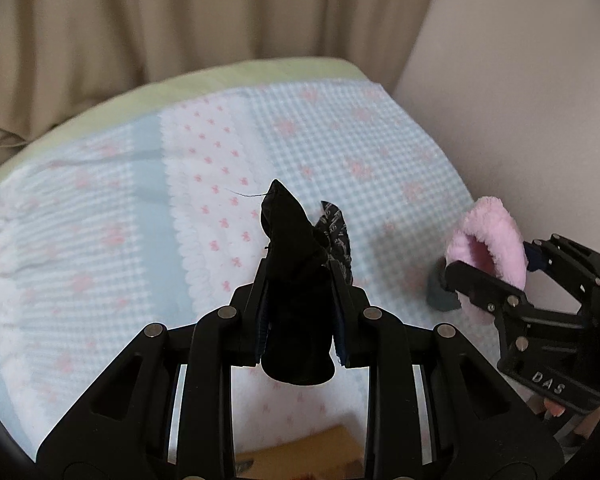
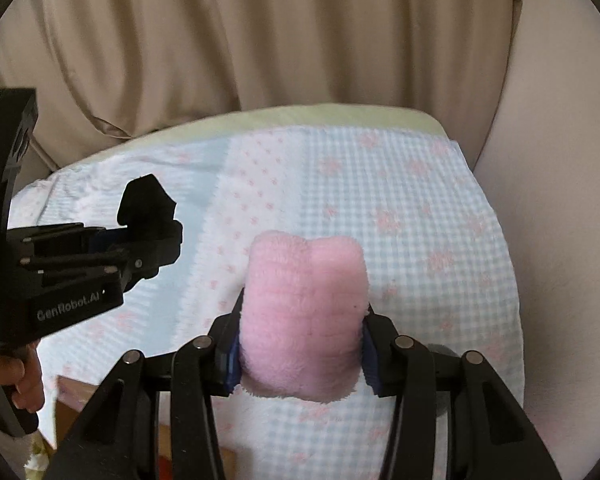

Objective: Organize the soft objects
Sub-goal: 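Carry the black sock and pink headband over the cardboard box with both tools, then open both tools to drop the sock and headband into the box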

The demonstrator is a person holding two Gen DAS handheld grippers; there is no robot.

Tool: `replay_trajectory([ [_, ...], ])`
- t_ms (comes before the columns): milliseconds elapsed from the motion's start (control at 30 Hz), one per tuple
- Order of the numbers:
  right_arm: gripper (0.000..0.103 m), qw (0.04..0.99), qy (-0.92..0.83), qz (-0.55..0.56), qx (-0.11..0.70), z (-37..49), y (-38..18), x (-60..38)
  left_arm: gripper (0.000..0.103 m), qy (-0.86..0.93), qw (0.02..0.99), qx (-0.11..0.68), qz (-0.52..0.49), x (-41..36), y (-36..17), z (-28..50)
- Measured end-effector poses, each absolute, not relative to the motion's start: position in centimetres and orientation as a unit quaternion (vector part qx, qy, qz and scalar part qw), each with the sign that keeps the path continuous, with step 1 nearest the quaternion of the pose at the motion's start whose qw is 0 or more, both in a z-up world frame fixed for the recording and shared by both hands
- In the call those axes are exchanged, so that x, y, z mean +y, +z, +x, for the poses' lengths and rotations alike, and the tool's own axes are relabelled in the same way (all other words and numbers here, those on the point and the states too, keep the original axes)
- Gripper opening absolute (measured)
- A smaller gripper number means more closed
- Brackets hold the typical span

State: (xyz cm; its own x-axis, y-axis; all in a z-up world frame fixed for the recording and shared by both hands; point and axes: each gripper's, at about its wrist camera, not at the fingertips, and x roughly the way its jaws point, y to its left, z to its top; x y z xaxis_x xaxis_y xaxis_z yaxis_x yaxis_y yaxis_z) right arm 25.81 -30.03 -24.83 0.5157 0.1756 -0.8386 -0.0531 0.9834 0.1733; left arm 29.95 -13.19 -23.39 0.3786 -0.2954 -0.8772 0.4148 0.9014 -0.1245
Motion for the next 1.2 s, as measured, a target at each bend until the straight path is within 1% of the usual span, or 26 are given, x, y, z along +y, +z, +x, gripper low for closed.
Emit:
replay_trajectory([
  [100, 0.043, 0.871, 0.08, 0.057, 0.482, 24.6, -22.2, -28.9, 0.023, -0.203, 0.837, 0.505, 0.056, -11.5, -20.5, 27.8],
  [300, 0.043, 0.869, 0.112, 0.044, 0.481, 21.1, -18.4, -25.3, 0.023, -0.178, 0.846, 0.5, 0.044, -6.9, -16.8, 23.3],
  [433, 0.043, 0.862, 0.131, 0.045, 0.487, 17.8, -17.5, -22.3, 0.023, -0.158, 0.849, 0.503, 0.029, -2.6, -15.5, 19.8],
  [567, 0.043, 0.851, 0.146, 0.055, 0.502, 14.6, -18.0, -18.9, 0.023, -0.138, 0.85, 0.508, 0.014, 1.9, -15.0, 16.0],
  [667, 0.043, 0.842, 0.154, 0.056, 0.515, 12.0, -18.9, -15.9, 0.023, -0.129, 0.846, 0.517, 0.001, 5.2, -15.5, 13.4],
  [900, 0.043, 0.819, 0.151, 0.074, 0.548, 7.1, -21.6, -10.7, 0.023, -0.122, 0.826, 0.55, -0.017, 11.2, -19.0, 7.4],
  [1200, 0.043, 0.796, 0.114, 0.11, 0.585, 4.5, -25.9, -8.4, 0.023, -0.138, 0.793, 0.593, -0.014, 13.6, -25.1, 3.6],
])
